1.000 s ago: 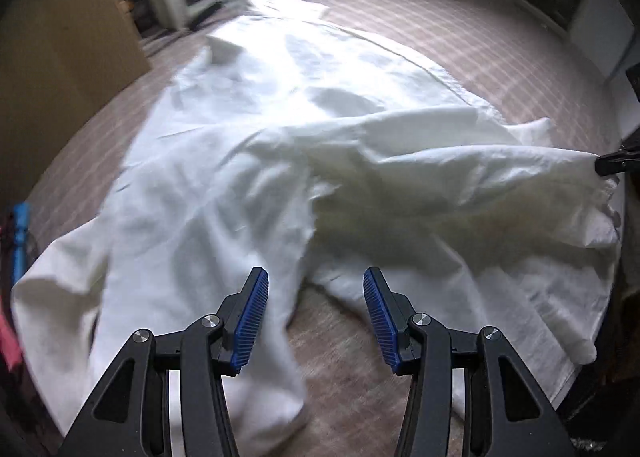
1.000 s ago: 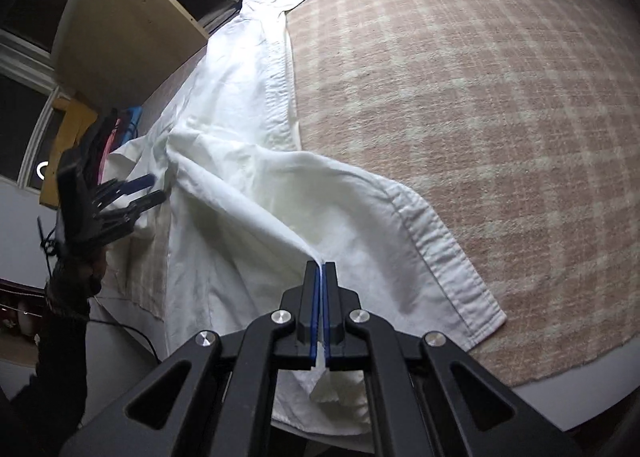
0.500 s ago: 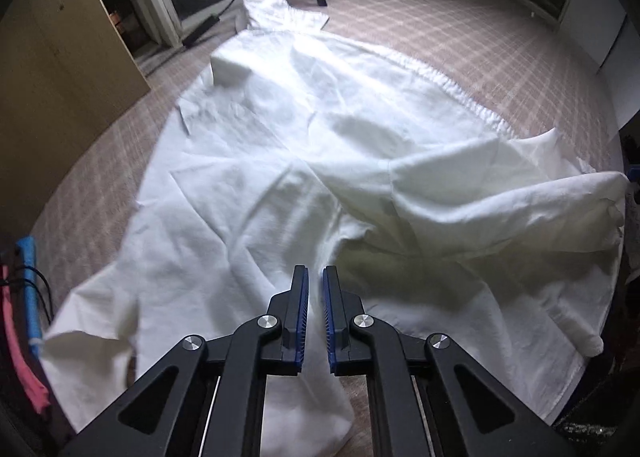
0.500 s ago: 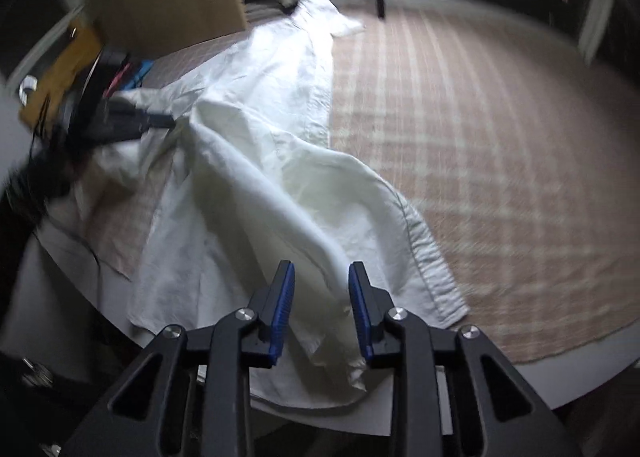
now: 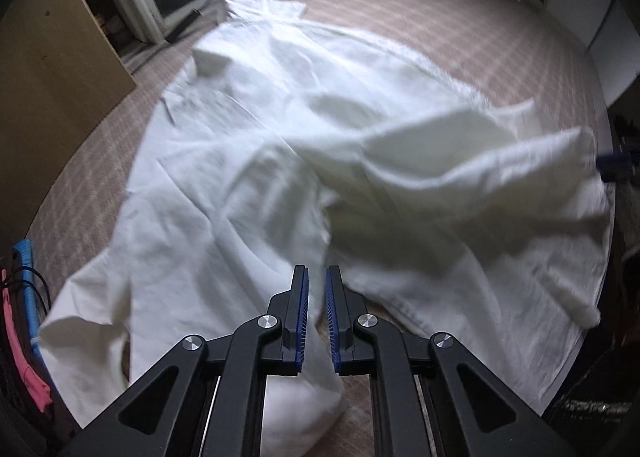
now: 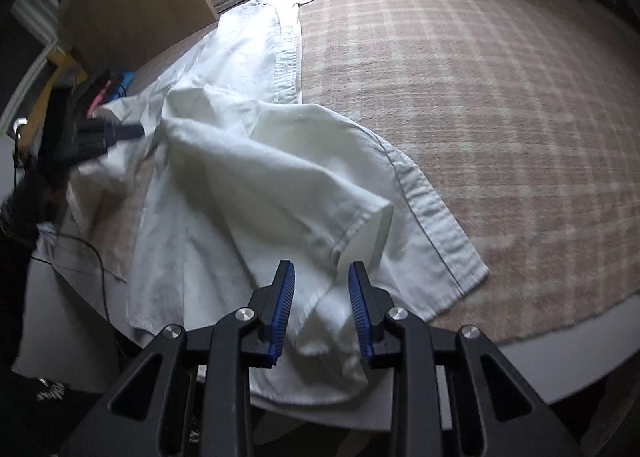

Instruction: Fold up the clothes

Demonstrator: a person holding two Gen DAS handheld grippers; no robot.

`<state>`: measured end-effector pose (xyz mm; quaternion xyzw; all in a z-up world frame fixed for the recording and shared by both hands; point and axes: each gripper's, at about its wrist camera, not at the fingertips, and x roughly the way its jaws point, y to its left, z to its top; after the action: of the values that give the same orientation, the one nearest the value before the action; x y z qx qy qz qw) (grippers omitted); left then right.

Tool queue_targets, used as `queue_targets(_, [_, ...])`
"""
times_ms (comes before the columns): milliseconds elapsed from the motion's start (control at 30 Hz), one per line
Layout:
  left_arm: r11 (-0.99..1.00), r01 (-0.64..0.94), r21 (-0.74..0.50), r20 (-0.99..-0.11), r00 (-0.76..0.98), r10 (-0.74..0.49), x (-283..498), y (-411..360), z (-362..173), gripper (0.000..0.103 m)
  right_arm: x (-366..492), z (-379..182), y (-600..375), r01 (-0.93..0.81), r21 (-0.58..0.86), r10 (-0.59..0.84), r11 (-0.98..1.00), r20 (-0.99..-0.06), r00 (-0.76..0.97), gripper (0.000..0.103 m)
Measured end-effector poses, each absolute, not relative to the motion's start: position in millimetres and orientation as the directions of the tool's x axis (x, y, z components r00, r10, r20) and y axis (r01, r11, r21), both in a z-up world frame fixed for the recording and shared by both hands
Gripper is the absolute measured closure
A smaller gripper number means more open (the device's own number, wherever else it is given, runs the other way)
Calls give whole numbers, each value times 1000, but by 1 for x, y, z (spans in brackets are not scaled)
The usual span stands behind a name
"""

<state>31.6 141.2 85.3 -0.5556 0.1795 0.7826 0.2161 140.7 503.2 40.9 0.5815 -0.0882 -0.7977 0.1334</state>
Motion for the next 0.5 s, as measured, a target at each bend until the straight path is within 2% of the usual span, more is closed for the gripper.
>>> queue_targets(167, [-839,-545,3,-950,-264,169,39,137,86,93,126,26,496,136,321,-346,-937,-903,-255,75])
queue_targets(200, [-835,-551,-8,-948,-262,182,42,137,87,89,128,26,493,152,322,-352,-934,-901,-253,77])
queue_targets(233, [-830,-557,-9,-945,-266,189,44,138,88,84,130,29,490,168,333,-367,-928,-894,-256,91])
queue_targets(267, [-828,-561,-1,-943,-274,187,45,140,87,70,133,33,487,186,351,-390,-918,-884,-259,100])
queue_targets(300, [-825,-565,8,-941,-283,185,46,142,87,63,136,38,486,197,363,-406,-911,-874,-267,100])
queue_targets(500, [-835,-540,104,-942,-324,92,25,157,65,66,146,78,488,219,423,-474,-879,-820,-321,100])
